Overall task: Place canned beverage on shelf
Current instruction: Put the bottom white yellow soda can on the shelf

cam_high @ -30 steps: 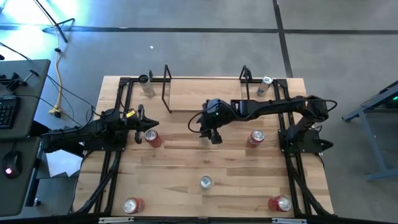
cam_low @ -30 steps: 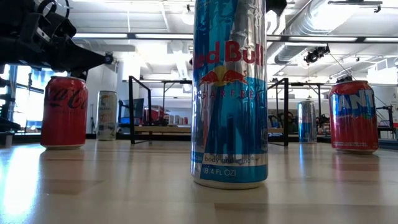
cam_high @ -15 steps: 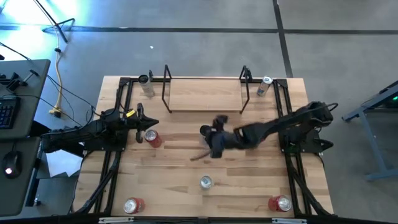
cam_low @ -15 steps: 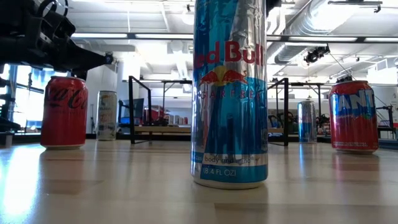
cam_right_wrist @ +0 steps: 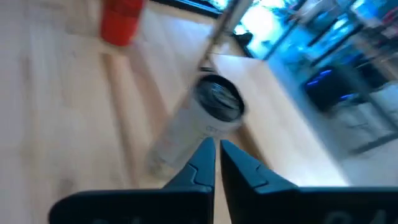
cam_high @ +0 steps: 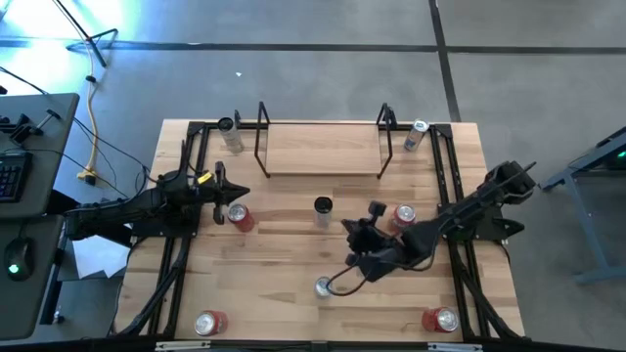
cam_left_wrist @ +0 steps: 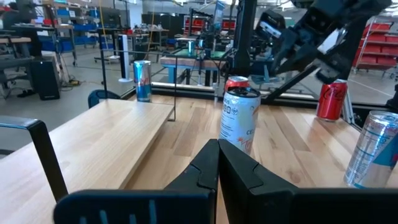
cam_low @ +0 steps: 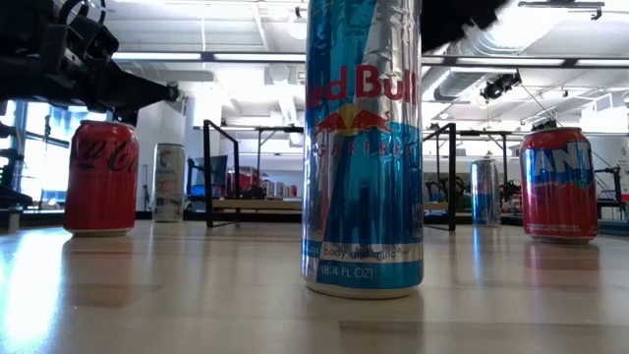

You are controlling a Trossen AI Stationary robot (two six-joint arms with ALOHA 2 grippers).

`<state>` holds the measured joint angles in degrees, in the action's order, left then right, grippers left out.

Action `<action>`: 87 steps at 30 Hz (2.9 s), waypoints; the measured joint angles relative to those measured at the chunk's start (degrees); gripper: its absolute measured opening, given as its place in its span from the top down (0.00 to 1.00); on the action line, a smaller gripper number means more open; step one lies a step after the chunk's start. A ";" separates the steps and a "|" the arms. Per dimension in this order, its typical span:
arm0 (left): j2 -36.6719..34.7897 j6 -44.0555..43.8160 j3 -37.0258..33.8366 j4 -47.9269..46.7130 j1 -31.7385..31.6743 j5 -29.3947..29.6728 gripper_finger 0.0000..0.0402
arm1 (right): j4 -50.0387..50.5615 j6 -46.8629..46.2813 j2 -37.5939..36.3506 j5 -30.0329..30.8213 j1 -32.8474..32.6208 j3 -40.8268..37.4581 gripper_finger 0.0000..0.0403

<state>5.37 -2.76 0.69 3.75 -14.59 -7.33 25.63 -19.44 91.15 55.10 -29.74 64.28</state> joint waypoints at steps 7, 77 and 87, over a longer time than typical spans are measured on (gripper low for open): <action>0.00 0.30 0.00 0.00 0.00 0.04 1.00 | 5.60 -9.76 -0.15 8.94 2.42 -1.59 0.96; 0.00 -3.01 0.00 0.68 0.00 -0.02 1.00 | -26.64 2.05 -0.72 -14.32 8.80 -5.32 0.44; -0.02 -3.04 0.00 0.83 0.02 -0.02 1.00 | -1.66 -9.97 -1.39 -15.91 2.09 1.23 0.97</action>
<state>5.35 -5.80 0.69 4.58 -14.57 -7.35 23.97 -29.42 89.77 39.20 -27.65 65.52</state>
